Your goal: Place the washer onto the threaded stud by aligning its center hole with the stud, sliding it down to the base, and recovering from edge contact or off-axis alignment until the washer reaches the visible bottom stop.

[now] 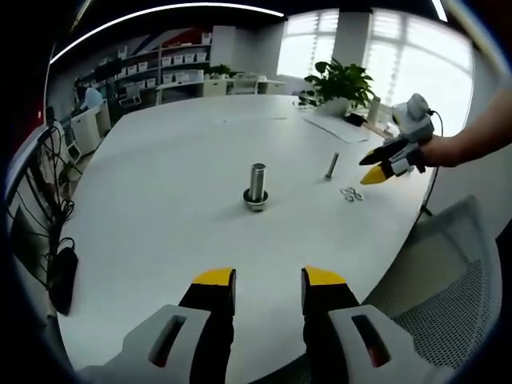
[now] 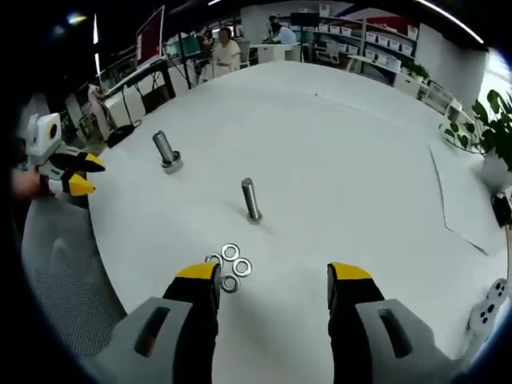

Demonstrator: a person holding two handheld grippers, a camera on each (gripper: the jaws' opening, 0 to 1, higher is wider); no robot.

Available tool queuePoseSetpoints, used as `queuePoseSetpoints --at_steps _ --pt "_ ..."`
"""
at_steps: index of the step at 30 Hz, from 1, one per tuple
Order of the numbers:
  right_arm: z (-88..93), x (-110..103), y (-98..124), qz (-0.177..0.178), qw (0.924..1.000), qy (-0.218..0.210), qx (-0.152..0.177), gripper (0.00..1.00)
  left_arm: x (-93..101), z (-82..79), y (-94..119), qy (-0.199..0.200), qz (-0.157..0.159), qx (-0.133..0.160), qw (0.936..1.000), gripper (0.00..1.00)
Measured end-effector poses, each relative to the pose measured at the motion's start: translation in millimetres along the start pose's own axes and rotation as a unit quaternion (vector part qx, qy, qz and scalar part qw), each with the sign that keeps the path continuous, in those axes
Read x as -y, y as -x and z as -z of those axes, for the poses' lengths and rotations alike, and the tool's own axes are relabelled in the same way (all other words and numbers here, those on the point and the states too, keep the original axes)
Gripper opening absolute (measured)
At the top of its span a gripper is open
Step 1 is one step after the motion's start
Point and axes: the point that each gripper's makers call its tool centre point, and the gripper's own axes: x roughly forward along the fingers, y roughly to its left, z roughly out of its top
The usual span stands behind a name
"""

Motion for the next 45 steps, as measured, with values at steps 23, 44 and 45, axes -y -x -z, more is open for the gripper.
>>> queuePoseSetpoints --at_steps 23,44,45 --pt "21.0 -35 -14 -0.072 0.9871 0.109 -0.092 0.35 -0.1 -0.4 -1 0.003 0.005 0.002 1.0000 0.31" --pt "30.0 -49 -17 -0.088 0.9673 0.188 -0.146 0.22 1.2 -1.1 -1 0.000 0.008 0.003 1.0000 0.31" --pt "29.8 -48 -17 -0.090 0.9669 0.187 -0.148 0.22 1.1 -1.2 -1 0.000 0.008 0.004 1.0000 0.31"
